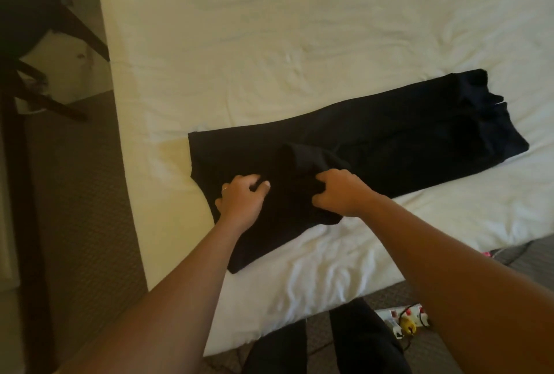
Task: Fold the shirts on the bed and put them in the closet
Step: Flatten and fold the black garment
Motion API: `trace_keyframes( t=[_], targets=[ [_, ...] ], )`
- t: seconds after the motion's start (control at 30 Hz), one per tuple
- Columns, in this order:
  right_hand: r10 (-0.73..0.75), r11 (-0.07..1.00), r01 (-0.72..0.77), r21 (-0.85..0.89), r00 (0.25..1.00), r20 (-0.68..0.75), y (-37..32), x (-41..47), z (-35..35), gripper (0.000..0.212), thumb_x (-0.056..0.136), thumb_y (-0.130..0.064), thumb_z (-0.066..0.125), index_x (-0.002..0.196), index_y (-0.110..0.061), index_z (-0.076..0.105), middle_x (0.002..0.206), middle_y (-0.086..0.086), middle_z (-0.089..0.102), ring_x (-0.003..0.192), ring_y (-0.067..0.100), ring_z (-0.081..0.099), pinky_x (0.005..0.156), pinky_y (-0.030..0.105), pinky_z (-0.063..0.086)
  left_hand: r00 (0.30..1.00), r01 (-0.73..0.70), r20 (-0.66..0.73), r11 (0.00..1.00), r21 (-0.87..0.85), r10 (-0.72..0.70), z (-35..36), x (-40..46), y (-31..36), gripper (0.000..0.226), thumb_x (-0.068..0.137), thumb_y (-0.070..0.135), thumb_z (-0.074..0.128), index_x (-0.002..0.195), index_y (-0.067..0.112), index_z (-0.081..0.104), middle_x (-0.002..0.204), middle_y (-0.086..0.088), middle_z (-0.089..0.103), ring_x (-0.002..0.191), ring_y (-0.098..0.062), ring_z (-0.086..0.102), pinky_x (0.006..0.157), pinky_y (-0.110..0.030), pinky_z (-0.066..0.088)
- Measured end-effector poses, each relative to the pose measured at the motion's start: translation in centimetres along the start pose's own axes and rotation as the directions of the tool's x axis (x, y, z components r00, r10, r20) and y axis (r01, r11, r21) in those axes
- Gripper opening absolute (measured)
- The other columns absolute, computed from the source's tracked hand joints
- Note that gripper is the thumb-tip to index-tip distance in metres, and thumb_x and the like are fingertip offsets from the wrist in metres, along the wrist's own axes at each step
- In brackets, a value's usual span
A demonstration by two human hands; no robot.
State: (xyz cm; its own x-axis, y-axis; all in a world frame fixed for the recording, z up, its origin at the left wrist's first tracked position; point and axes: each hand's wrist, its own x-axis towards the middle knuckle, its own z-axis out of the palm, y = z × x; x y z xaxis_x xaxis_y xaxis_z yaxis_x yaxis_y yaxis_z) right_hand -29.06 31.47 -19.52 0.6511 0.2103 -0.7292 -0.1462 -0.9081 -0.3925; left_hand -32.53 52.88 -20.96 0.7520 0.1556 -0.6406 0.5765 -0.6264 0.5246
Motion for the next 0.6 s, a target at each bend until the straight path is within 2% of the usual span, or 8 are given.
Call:
trace_keyframes(
  t=[0.1,0.17,0.27,0.33,0.43,0.5,0.53,0.6],
  targets=[
    [0.073,0.943,-0.083,0.324,0.996,0.043,1.5,-0.3,-1.4,0.012,0.092,-0.018,0.064,0.093,-0.006,0.063,0.089,0.021,0.062,0.080,0.035,0.064,0.082,0.049,0.057,1.000,-0.022,-0.025,0.993,-0.113,0.019,0.0,0.5,-0.7,0.061,0.082,0.070,0.049,0.124,0.032,0.071,0.125,0.006,0.068,0.121,-0.026,0.060,0.106,-0.060,0.043],
    [0.149,0.829,-0.166,0.534,0.986,0.076,2.4,-0.8,-2.6,0.011,0.093,-0.015,0.060,0.094,-0.004,0.062,0.092,0.020,0.060,0.081,0.031,0.061,0.077,0.041,0.054,0.998,-0.049,-0.051,0.989,-0.141,0.042,0.4,1.5,-1.5,0.068,0.076,0.075,0.045,0.120,0.030,0.072,0.118,0.005,0.071,0.114,-0.024,0.064,0.103,-0.061,0.046],
    [0.259,0.490,-0.263,0.831,0.954,0.149,3.5,-2.0,-4.7,0.020,0.096,-0.016,0.053,0.108,-0.004,0.061,0.106,0.020,0.063,0.088,0.030,0.065,0.075,0.039,0.056,0.995,-0.081,-0.078,0.985,-0.154,0.070,-0.9,-0.2,2.3,0.042,0.094,0.050,0.058,0.108,0.014,0.073,0.103,-0.011,0.071,0.098,-0.030,0.068,0.091,-0.056,0.054],
    [0.284,0.331,-0.235,0.914,0.948,0.141,4.7,-2.6,-6.2,0.018,0.094,-0.020,0.052,0.106,-0.009,0.060,0.108,0.017,0.061,0.092,0.029,0.061,0.080,0.044,0.055,0.991,-0.112,-0.081,0.985,-0.132,0.102,-1.1,-0.8,4.6,0.022,0.099,0.027,0.062,0.080,0.016,0.067,0.074,-0.006,0.064,0.072,-0.021,0.064,0.069,-0.039,0.049],
    [0.317,0.194,-0.155,0.969,0.944,0.088,7.1,-2.9,-8.3,0.024,0.094,-0.035,0.054,0.099,-0.014,0.064,0.107,0.010,0.061,0.095,0.029,0.059,0.091,0.050,0.050,0.985,-0.142,-0.102,0.989,-0.033,0.138,-1.0,-0.8,6.8,0.036,0.098,0.022,0.062,0.063,0.023,0.051,0.057,0.003,0.050,0.056,-0.014,0.053,0.063,-0.029,0.035],
    [0.310,0.149,-0.135,0.980,0.947,0.084,9.3,-2.6,-9.8,0.043,0.092,-0.057,0.054,0.105,-0.018,0.067,0.110,0.006,0.064,0.100,0.031,0.062,0.086,0.049,0.053,0.984,-0.125,-0.118,0.991,0.055,0.131,-0.8,-0.3,7.9,0.035,0.098,0.026,0.061,0.064,0.023,0.052,0.059,0.002,0.053,0.059,-0.016,0.056,0.064,-0.031,0.035],
    [0.302,0.176,-0.135,0.975,0.950,0.077,10.0,-2.4,-10.4,0.051,0.089,-0.066,0.054,0.110,-0.021,0.066,0.112,0.005,0.065,0.101,0.032,0.065,0.083,0.048,0.054,0.986,-0.111,-0.114,0.991,0.077,0.119,-0.8,0.0,8.3,0.034,0.098,0.027,0.060,0.065,0.021,0.054,0.060,0.000,0.055,0.061,-0.018,0.058,0.063,-0.032,0.037],
    [0.314,0.360,-0.156,0.920,0.949,0.038,11.7,-1.9,-11.7,0.051,0.082,-0.069,0.064,0.112,-0.027,0.062,0.111,0.003,0.068,0.091,0.031,0.074,0.079,0.046,0.058,0.991,-0.075,-0.102,0.990,0.121,0.088,-0.7,0.8,9.0,0.031,0.097,0.029,0.059,0.069,0.017,0.058,0.065,-0.006,0.059,0.066,-0.024,0.061,0.062,-0.039,0.044]
  ],
)
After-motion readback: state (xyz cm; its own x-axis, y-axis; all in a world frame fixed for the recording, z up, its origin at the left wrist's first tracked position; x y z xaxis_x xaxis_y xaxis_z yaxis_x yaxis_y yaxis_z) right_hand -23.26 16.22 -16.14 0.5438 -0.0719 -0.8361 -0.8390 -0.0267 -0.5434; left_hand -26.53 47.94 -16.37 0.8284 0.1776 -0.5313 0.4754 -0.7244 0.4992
